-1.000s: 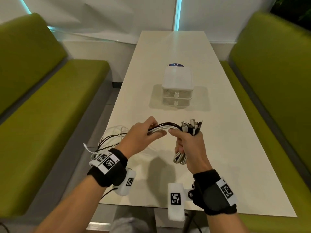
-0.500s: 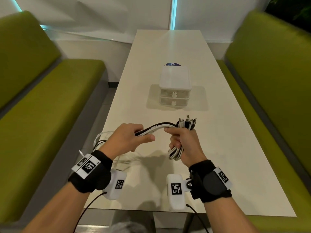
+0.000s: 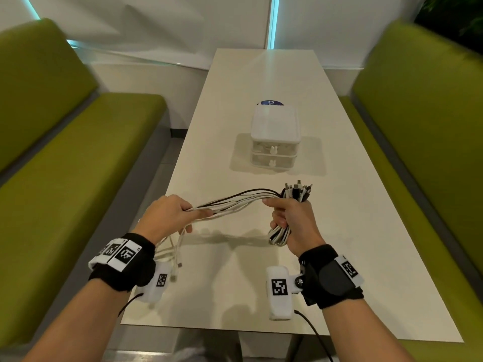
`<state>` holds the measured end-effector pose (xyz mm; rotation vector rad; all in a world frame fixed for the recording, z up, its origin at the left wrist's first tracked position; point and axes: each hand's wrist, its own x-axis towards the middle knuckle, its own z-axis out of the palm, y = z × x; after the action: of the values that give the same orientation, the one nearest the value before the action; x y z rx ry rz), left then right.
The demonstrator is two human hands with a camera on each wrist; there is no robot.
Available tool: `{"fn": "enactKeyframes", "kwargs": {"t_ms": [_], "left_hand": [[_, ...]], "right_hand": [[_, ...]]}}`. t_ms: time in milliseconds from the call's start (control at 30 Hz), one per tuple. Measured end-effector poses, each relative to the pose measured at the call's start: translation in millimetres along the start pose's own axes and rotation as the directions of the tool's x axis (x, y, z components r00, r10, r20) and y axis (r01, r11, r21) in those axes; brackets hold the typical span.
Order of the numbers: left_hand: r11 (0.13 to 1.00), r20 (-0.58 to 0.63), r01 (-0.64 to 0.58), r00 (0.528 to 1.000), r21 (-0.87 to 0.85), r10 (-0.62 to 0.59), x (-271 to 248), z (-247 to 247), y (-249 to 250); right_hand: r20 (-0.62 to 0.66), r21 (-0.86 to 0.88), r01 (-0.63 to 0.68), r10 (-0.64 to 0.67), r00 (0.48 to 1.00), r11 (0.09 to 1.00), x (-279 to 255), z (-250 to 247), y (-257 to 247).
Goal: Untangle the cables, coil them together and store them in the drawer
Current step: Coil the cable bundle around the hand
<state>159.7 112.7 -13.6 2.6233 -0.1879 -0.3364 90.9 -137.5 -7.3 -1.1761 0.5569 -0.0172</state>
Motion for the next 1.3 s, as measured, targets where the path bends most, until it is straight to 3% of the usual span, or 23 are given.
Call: {"fn": "enactKeyframes", "kwargs": {"t_ms": [167,333,433,533,667,833,933,1100,1300], "left_hand": [[0.996,-0.121,0.06,0.991,0.069,-0.051,14,-4,-14],[0.98,-0.339,0.037,0.94,0.198,0.033,13,-7,-17],[0.959,-0.407,0.109,0.913,0.261,0.007,12,-8,-27],[0.959,-0.382,0.157,0.922,0.235,-0.058,8,-5,-36],[0.998,-0.396,0.042,0.918,0.045,-0.021,6,-10,-37],[0.987,-0.394,0.08,0.919,0.141,-0.019,3,-24,-36],[0.983,-0.297,0.029,0.954,0.184,0.028,6,-26,-37],[0.978,-0.165,0.04,0.986,0.203,-0.006,10,-47,-37],[0.999,-0.235,0.006,0.972,0.037,0.003,13,-65,-35]], "right_hand": [[0.024,-0.077,0.013,-0.011,1.0,0.997,-4,5,-2],[0.067,-0.152,0.02,-0.01,0.998,0.988,-11,9,-3],[0.072,-0.18,0.03,-0.018,0.997,0.983,-12,6,-9],[0.06,-0.208,0.038,-0.026,0.998,0.977,-10,5,-15],[0.043,-0.21,0.036,-0.028,0.999,0.977,-7,10,-15],[0.04,-0.31,0.088,-0.08,0.996,0.947,-3,11,-18],[0.045,-0.376,0.121,-0.113,0.993,0.918,-3,13,-21],[0.057,-0.451,0.127,-0.114,0.992,0.883,-3,14,-20],[0.06,-0.467,0.099,-0.081,0.995,0.878,-1,19,-22]]}}
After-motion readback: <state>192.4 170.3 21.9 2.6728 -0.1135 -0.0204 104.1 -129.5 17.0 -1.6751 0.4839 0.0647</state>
